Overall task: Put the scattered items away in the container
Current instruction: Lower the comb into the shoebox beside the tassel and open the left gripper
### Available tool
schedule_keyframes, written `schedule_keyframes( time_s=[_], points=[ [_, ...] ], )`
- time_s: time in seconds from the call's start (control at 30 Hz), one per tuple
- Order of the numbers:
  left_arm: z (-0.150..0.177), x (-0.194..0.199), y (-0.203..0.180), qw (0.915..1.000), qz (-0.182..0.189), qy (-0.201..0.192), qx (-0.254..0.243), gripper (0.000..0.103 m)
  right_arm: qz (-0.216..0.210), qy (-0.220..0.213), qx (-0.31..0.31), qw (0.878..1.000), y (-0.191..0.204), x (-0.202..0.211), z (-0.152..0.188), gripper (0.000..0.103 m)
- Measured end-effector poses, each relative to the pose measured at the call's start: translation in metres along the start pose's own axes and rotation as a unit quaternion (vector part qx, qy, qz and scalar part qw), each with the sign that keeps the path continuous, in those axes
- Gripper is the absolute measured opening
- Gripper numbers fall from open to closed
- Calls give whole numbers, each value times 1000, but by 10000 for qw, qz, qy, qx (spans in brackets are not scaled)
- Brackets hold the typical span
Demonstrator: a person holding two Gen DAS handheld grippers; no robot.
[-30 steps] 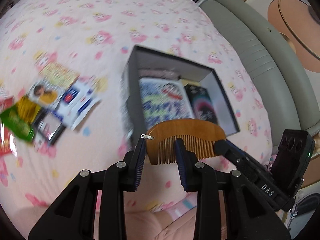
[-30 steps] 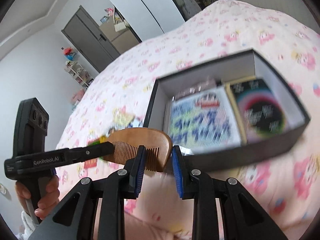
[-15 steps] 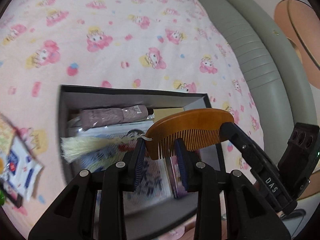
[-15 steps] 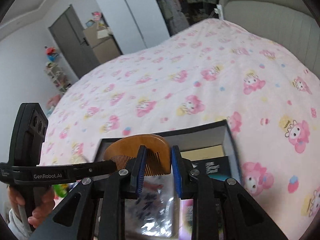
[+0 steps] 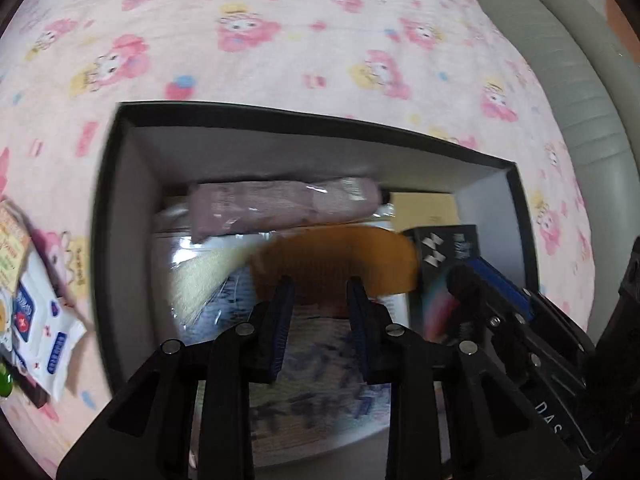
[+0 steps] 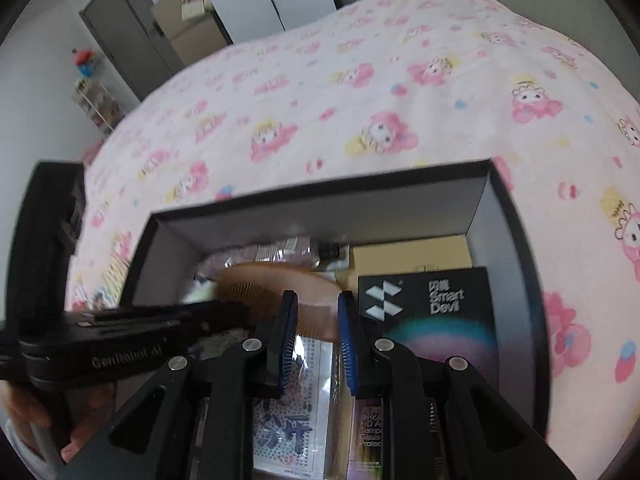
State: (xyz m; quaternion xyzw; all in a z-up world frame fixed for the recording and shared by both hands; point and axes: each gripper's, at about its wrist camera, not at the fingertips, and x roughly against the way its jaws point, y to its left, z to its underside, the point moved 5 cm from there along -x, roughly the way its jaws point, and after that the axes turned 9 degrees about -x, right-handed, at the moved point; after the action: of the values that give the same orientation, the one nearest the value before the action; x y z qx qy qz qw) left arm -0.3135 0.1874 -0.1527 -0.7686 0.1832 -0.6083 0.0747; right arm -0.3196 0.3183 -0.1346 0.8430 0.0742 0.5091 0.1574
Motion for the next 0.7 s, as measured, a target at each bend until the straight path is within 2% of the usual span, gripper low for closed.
schedule_keyframes(
  time_s=[0.13,0.2,0.37,0.43,0.5,0.6,0.67,0.7],
  points=[
    [1,5,4,9999,-36,-81,50,26,301,-77,-243,9992,-14,3,-5,18],
    [2,8,2,9999,-50,-118,-6,26,524,28,-378,9979,-22,-4,-8,18],
    [17,4,-3,9999,135,71,-50,27,726,353,-424,9958,-23,-27,-10,18],
    [26,3,-7,9996,149,179,-156,29,646,406,-360,9964,-19,-31,-7,18],
    [33,1,-11,9989,100,339,-322,36,515,542,-326,9967,-17,-35,-2,18],
    [32,-7,-10,9984,-2,436,-353,36,280,746,-404,9960,-14,-39,8,18],
    [28,-12,-4,9985,-76,476,-263,36,73,757,-447,9961,-9,-35,13,18],
    [26,-14,-1,9985,-89,486,-222,36,102,677,-407,9968,-8,-32,12,18]
  ],
)
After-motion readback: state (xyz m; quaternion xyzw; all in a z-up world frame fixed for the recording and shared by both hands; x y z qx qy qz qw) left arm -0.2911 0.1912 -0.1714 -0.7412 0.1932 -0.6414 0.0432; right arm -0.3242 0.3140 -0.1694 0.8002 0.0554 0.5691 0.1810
